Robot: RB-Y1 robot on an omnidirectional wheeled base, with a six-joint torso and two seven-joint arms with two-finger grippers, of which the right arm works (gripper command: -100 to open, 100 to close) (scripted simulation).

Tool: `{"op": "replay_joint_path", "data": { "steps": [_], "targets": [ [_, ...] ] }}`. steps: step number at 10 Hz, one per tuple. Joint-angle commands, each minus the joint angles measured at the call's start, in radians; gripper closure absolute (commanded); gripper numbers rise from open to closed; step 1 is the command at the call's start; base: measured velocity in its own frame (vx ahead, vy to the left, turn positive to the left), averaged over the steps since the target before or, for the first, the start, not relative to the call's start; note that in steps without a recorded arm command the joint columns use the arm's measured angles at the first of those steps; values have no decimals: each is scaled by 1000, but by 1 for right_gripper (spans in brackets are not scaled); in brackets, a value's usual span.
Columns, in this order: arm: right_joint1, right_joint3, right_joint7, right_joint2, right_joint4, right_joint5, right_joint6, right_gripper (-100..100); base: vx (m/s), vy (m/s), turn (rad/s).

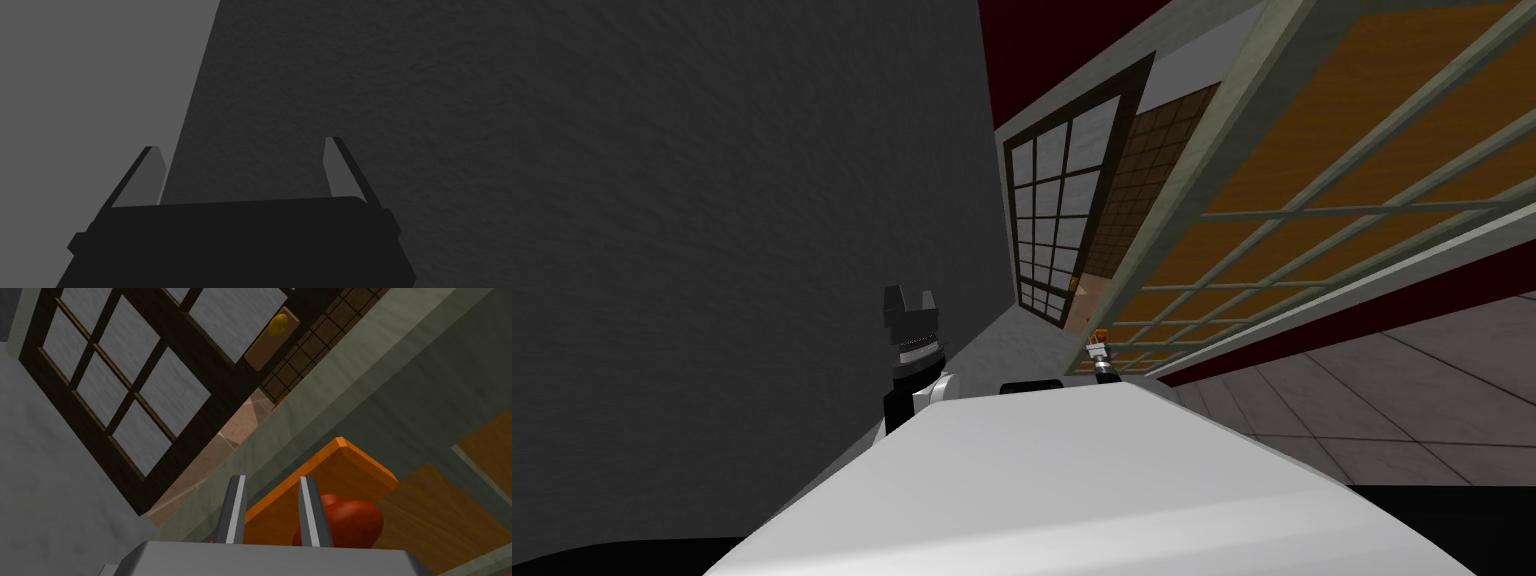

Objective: Pull the door open

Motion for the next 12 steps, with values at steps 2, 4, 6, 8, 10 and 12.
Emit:
{"op": "replay_joint_path", "data": {
  "steps": [2,4,6,8,10,12],
  "targets": [
    [7,6,-75,-16,-12,-41,0,-100,-79,-38,95],
    [6,17,-116,-17,-17,-56,-1,-100,-73,-42,64],
    [5,28,-152,-19,-23,-71,-1,-100,-52,-25,59],
    [3,38,-186,-20,-28,-85,-2,-100,-84,-45,86],
    [1,59,-250,-23,-39,-113,-3,-100,-90,-36,92],
    [-1,77,-310,-25,-49,-139,-4,-100,-111,-41,114]
  ]
}}
